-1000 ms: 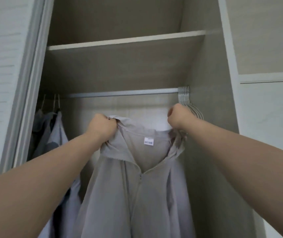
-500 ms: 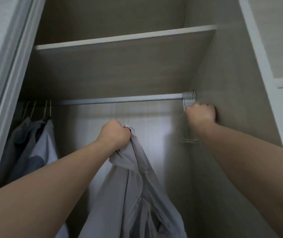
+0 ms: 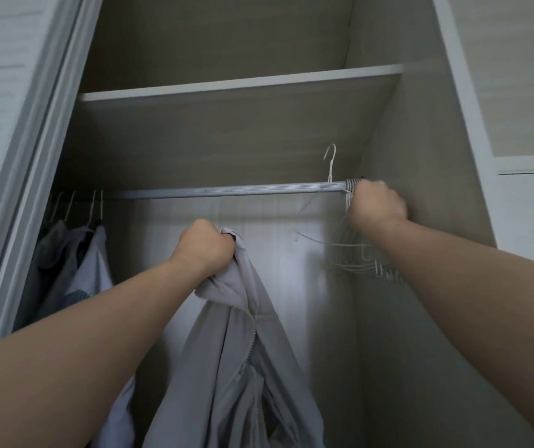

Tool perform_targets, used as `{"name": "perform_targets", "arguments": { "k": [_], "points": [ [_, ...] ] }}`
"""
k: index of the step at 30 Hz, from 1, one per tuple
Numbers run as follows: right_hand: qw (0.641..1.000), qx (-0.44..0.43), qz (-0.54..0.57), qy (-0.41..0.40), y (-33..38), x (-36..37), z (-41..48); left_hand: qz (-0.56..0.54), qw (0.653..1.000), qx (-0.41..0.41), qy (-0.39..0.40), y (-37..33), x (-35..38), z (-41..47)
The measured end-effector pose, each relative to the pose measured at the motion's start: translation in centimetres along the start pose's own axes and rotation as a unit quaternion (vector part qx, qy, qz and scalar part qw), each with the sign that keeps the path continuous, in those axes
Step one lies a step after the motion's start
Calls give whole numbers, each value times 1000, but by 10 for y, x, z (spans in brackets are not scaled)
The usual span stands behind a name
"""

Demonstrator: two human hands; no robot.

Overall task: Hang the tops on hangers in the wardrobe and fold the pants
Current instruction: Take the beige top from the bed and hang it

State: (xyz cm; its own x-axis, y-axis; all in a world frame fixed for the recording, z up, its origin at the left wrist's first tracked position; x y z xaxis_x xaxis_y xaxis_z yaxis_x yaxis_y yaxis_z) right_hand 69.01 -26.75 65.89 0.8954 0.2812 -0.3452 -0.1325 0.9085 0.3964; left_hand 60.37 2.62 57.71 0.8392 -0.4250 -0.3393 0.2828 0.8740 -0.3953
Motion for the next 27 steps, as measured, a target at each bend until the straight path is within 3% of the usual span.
{"name": "perform_targets", "arguments": {
  "k": [5,10,16,21,27],
  "points": [
    [966,61,244,58,-17,-24,-38,-24,1000,16,1,-12,-10,-16],
    [922,66,376,59,-53,-72,-112,-43,998,31,18,-30,-13,-47],
    [877,120,456,89,-110,-132,-211,-91,992,70,52,-51,-8,-102],
    [810,195,541,110,-154,-174,-274,-100,989,61,89,-63,-2,-139],
    [775,264,540,195,-185,-174,-285,-77,987,31,140,-75,7,-184]
  ]
}}
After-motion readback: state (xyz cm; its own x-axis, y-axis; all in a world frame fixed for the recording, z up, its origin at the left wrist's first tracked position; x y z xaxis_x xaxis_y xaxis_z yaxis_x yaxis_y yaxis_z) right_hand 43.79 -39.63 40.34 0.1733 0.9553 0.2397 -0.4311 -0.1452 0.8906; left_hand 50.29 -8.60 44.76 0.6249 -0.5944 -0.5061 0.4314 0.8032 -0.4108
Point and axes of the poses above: each hand's wrist, its own z-axis towards the middle knuckle, its own x-axis out of the palm, y = z × x, the point moved 8 cm from there along z, towards the middle knuckle, and after that the axes turned 11 degrees about x, right-handed, at the moved point
